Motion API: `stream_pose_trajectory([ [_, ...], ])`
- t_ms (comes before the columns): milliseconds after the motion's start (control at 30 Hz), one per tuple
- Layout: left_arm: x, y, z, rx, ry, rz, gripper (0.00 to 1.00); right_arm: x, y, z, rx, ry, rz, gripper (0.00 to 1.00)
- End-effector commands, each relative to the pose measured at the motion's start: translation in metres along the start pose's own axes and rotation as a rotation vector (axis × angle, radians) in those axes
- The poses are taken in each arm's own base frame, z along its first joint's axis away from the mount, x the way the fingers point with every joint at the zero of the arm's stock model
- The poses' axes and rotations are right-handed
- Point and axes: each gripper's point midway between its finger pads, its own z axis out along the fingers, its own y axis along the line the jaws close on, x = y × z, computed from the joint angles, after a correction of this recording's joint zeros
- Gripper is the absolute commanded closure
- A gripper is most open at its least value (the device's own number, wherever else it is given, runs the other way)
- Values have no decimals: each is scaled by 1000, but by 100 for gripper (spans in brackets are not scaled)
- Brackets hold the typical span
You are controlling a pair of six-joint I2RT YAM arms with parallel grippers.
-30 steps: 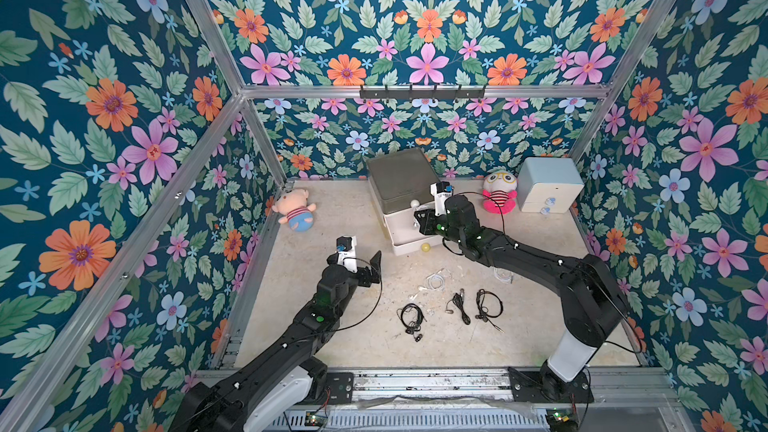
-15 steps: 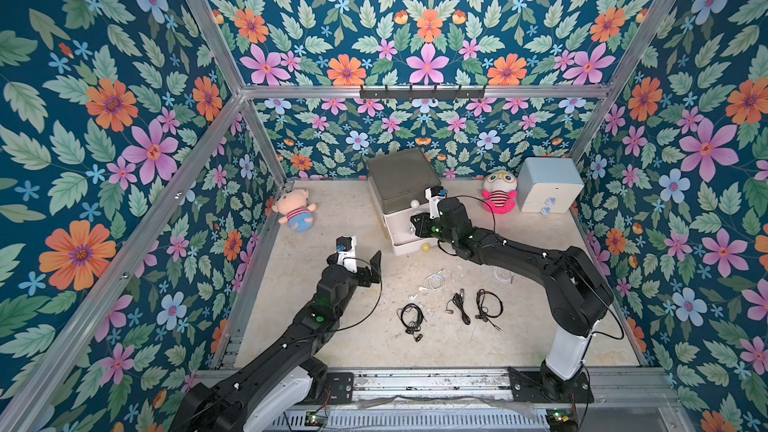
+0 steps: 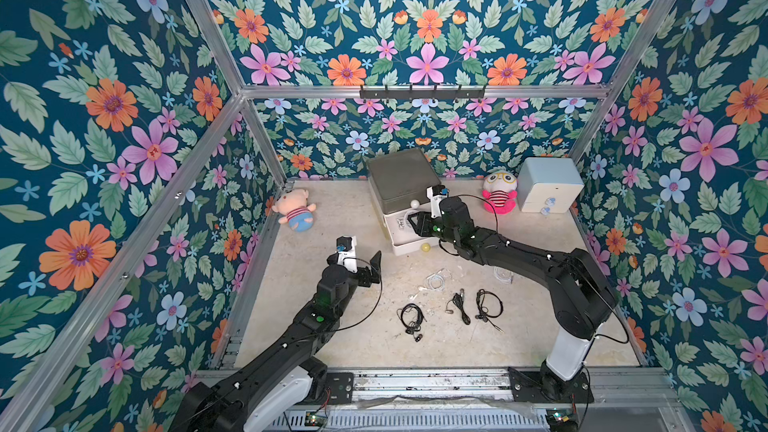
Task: Place the wired earphones into the drawer by color
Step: Place the wired earphones in the drawer.
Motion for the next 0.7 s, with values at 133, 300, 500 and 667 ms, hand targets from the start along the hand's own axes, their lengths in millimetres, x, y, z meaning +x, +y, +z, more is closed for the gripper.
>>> stream_pose_trajectory([
  [133, -1, -1, 0, 9, -8, -6, 1, -4, 0, -32, 11, -44, -2, 53],
  [300, -1, -1, 0, 10, -5, -5, 1, -11, -3, -64, 46, -91, -29, 52],
  [500, -3, -3, -1, 20, -14, -5, 1, -8, -9, -78, 84, -86, -56, 51],
  [667, -2, -5, -1, 29, -13, -2, 1, -3, -11, -82, 89, -74, -59, 50],
])
